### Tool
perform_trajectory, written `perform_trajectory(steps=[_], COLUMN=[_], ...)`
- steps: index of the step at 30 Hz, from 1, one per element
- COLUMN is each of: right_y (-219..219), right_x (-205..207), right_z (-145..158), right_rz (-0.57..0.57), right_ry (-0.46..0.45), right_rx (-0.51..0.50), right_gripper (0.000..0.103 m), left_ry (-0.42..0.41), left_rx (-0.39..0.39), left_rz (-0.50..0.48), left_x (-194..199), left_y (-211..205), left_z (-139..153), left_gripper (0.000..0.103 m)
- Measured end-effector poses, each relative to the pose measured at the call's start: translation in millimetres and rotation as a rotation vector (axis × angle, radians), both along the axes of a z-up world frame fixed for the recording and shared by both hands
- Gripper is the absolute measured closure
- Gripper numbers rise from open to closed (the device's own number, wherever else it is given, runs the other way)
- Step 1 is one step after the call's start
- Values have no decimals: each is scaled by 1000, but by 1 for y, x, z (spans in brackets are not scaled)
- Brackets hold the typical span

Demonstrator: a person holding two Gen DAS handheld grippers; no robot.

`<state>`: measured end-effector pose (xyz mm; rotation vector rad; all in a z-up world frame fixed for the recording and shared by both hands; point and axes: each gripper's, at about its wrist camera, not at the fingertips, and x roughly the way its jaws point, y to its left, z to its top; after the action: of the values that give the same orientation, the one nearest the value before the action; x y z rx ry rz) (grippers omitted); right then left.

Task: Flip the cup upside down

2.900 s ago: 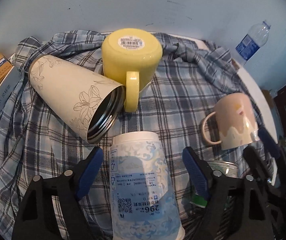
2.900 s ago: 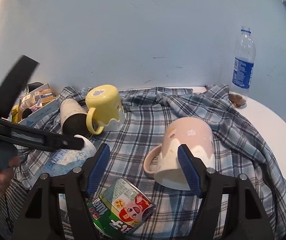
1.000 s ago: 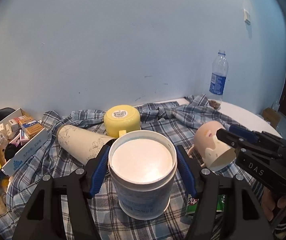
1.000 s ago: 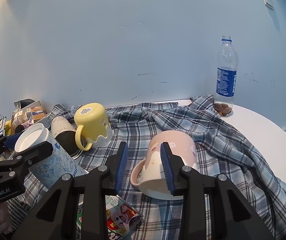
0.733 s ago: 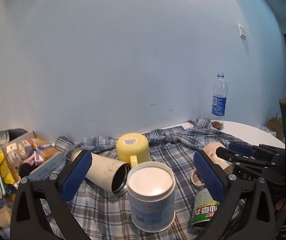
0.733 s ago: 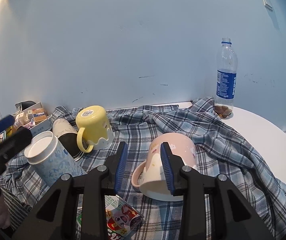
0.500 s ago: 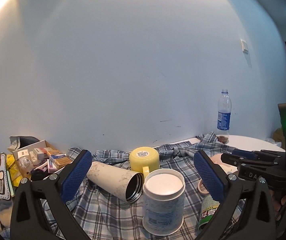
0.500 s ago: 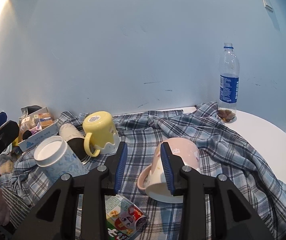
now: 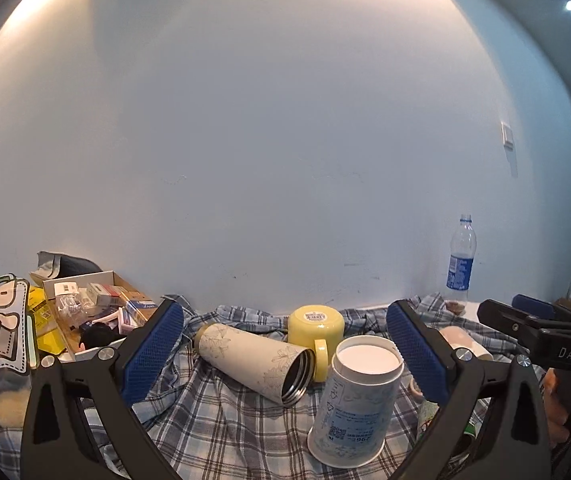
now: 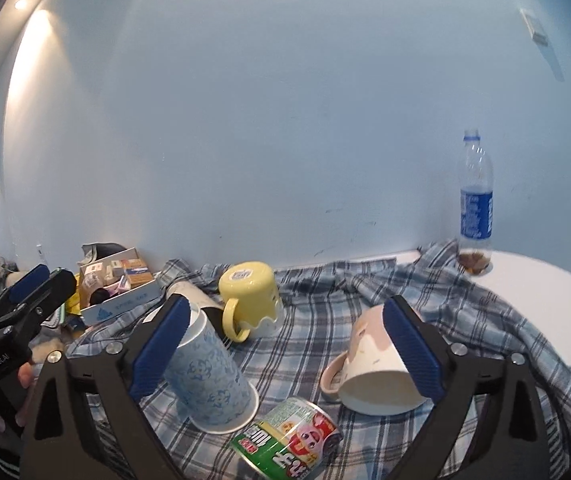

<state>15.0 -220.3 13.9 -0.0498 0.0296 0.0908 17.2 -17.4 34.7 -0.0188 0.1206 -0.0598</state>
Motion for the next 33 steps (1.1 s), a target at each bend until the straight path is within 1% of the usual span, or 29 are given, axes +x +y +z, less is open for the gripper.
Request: perform_trajectory(steps=[3,4,7,9,12,15,17,20,22,30,33], right_y=[-1,-2,-2,-1,0,1,2,5,7,10,11], right_x=[2,4,12,16,17,14,12,10,7,-3,-3], right_z=[-3,-4,-10,-12,-14,-14,-14,-14,-13,-12,-12], right_rz=[-9,-10,-16,-19,-22,-20,-20,-22,-26,-64,-63], right_ry=[-20,-17,13,34,39,21,13,-2,-18,-90,-92], right_rx=[11,16,20,13,2,0,-9,-24,-34,-57,-62], right_gripper=[0,0,0,0,0,0,0,0,0,0,0], left_ry=[-66,-70,-30,-27,-34,-63,-68,-55,-54,-21,9], left_rx=[32,38,14,0,-12,8,32,67,72,39,29], left_rz=[54,60,17,20,20,38,36,36,41,58,69], left_x=[-6,-6,-1,-1,-6,-13,-14,-11,-11,-5,1], left_y=[1,2,6,9,12,8,3,-4,-5,3,5], left_z=[-11,-14,-16,-16,-16,-15,-16,-17,-18,-19,-21], left_gripper=[0,0,0,0,0,0,0,0,0,0,0])
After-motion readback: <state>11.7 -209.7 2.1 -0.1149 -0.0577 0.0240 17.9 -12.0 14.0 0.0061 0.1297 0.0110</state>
